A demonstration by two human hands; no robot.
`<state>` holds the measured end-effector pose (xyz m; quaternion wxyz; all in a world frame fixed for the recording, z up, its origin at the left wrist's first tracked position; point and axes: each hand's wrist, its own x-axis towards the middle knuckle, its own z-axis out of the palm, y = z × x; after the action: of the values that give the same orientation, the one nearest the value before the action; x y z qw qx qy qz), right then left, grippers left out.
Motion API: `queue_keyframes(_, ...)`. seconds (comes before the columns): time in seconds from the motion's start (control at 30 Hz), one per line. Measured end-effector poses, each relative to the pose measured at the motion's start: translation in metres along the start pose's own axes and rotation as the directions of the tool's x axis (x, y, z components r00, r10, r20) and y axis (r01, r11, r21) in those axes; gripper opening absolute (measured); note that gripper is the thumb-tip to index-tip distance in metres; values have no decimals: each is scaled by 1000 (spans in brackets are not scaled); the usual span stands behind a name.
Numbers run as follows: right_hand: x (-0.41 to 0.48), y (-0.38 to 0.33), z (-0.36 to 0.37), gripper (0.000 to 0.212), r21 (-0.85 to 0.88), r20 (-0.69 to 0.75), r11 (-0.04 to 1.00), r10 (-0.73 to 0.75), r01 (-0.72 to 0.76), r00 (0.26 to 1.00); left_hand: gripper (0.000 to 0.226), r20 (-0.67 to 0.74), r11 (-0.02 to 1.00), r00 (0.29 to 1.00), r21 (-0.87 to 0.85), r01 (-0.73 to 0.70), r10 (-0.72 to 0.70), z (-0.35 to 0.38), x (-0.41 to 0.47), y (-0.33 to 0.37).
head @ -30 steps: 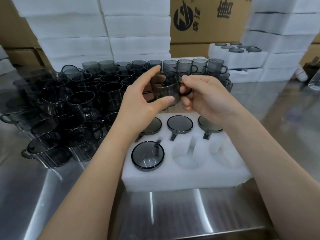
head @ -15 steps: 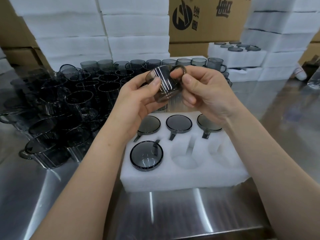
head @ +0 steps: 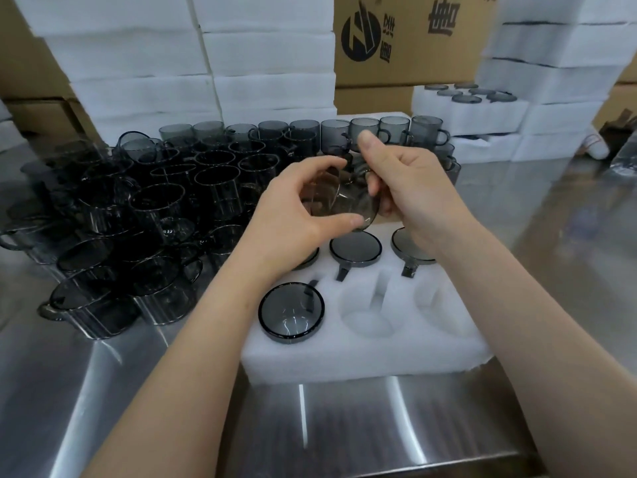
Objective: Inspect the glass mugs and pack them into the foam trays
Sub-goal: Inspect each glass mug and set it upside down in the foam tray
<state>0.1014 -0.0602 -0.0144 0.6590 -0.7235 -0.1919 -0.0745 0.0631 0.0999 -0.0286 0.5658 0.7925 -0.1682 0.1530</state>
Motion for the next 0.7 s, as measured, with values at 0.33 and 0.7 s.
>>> queue_keyframes(0.33, 0, 0, -7, 32, 236, 254, 970, 3, -65, 967, 48, -139, 918, 990, -390, -72, 19, -7, 3, 0)
queue_keyframes(0.7, -3, -2, -2, 25, 107, 102, 994, -42, 31, 994, 62, -8, 973, 991, -192, -130, 131, -1, 1, -3)
